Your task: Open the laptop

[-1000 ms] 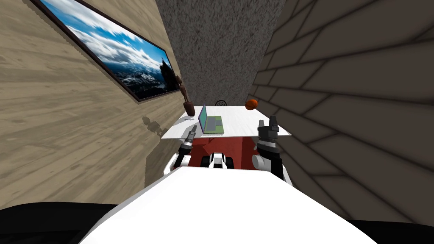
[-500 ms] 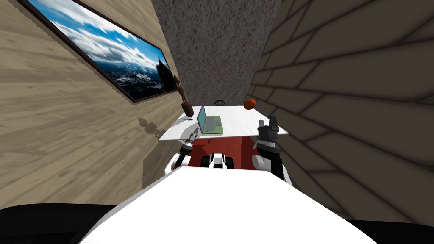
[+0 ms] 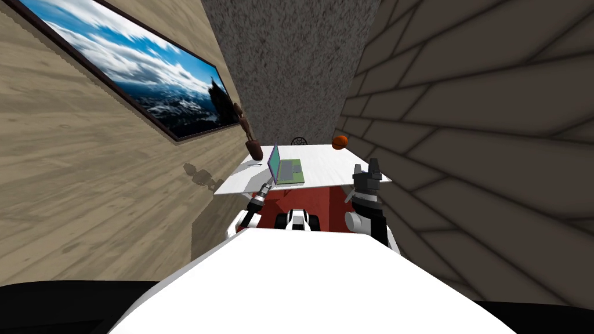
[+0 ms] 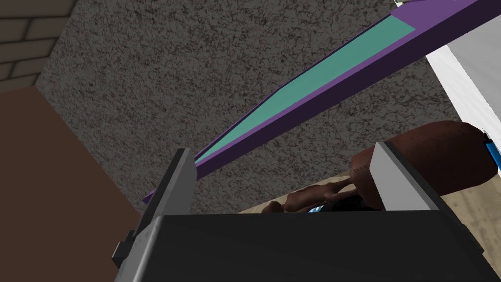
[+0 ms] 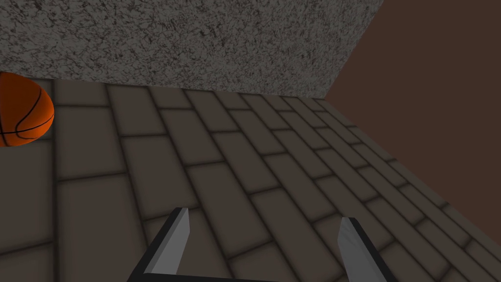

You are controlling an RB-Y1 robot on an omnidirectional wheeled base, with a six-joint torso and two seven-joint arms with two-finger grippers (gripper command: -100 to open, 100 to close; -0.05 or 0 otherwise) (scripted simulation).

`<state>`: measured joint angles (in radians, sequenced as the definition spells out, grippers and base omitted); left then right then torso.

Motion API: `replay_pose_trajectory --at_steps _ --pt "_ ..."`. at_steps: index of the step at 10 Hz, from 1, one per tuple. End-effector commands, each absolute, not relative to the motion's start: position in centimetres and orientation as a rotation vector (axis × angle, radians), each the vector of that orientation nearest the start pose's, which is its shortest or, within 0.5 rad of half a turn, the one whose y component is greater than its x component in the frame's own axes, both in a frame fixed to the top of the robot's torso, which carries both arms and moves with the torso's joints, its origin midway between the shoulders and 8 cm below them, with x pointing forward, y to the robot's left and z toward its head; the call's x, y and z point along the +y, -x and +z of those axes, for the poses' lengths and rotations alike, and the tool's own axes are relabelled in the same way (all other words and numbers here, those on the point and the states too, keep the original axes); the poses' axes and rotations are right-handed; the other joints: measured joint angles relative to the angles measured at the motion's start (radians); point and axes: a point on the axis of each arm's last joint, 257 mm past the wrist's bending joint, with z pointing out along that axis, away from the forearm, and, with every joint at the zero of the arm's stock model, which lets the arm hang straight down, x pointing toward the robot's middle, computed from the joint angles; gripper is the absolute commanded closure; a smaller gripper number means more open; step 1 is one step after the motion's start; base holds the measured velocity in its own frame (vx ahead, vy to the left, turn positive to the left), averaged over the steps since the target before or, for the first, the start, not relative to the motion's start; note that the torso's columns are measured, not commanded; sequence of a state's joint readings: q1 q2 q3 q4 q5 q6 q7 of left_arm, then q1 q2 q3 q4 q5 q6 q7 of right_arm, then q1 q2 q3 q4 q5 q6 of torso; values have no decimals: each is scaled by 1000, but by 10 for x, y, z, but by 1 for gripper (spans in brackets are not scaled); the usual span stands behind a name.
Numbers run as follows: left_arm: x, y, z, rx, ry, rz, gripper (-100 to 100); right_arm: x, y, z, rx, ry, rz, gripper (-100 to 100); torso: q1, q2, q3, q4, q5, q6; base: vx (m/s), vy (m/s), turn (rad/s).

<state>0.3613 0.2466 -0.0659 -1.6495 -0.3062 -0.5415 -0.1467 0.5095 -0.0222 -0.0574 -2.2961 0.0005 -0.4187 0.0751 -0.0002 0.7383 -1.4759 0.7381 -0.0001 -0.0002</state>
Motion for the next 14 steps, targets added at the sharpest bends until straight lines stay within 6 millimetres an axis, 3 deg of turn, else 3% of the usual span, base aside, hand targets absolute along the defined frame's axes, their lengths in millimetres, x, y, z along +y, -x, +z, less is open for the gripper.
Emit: replay_pose_trajectory --at_steps 1,2,3,10,14 --pt "245 -418 -222 1368 470 -929 -100 -300 -350 14 695 -663 1154 0 -1 -3 -2 -1 0 0 104 -31 -29" --pt "244 -418 -225 1367 467 -931 -100 -300 -350 14 695 -663 1154 0 -1 -4 -3 -1 0 0 47 -17 -2" --pt "241 -415 -233 1370 466 -934 100 -300 -350 14 695 -663 1154 0 0 0 0 0 0 0 -62 28 36" --pt "278 -398 -223 1499 281 -721 100 -300 -350 14 695 -663 1155 0 -2 -3 -2 -1 0 3 31 -85 -1" --pt "288 -392 -218 1539 215 -651 100 -300 -350 14 695 -663 1155 0 -1 -2 -1 0 0 2 41 -78 -3"
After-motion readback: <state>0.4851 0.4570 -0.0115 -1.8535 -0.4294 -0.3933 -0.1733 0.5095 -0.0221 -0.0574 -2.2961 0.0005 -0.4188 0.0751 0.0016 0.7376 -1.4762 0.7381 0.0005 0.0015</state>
